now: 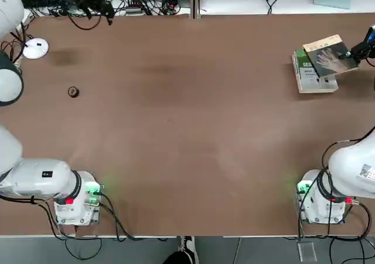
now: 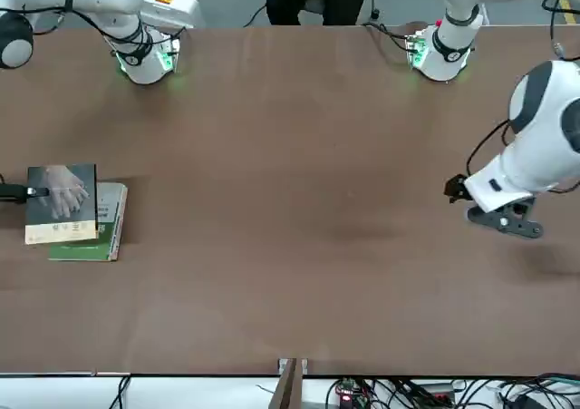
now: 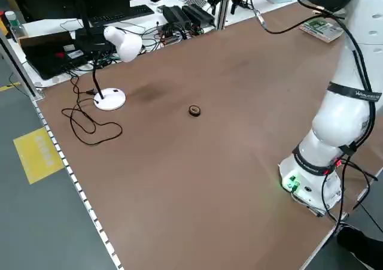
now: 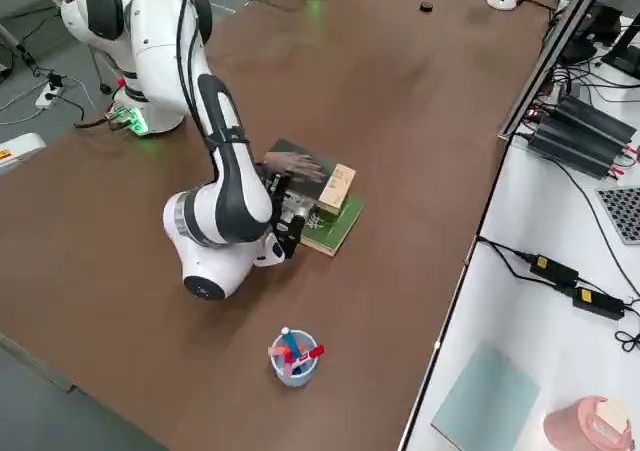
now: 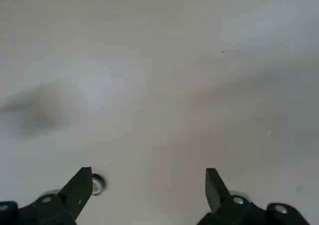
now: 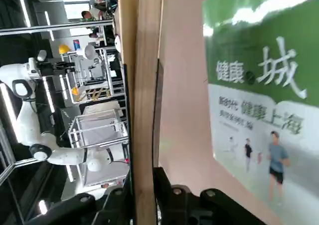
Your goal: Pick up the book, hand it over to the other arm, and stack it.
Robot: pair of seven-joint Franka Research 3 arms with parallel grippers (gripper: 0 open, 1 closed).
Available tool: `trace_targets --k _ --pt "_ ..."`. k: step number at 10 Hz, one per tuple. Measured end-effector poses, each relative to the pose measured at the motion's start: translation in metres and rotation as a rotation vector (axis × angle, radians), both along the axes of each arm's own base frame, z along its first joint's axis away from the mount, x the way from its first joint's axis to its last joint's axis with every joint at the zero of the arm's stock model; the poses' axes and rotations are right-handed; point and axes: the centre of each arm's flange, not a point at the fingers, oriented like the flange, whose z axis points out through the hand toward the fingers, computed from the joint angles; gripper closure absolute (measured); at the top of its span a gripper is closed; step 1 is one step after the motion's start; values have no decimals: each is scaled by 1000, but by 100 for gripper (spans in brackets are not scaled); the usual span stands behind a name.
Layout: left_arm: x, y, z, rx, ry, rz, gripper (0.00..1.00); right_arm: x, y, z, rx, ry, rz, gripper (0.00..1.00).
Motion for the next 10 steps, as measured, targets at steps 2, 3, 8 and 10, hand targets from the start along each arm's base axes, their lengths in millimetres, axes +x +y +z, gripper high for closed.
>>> trace_targets --k 2,3,8,10 --pt "8 45 -1 19 6 -36 0 4 -3 -6 -16 -4 -2 81" --pt "10 60 0 29 5 -36 0 6 -4 -8 -24 -7 -4 81" --pt "4 71 9 -54 36 38 0 11 -19 -10 -79 -32 -36 81" --pt "-5 71 18 -61 50 106 0 11 -22 -15 -97 -30 -42 81"
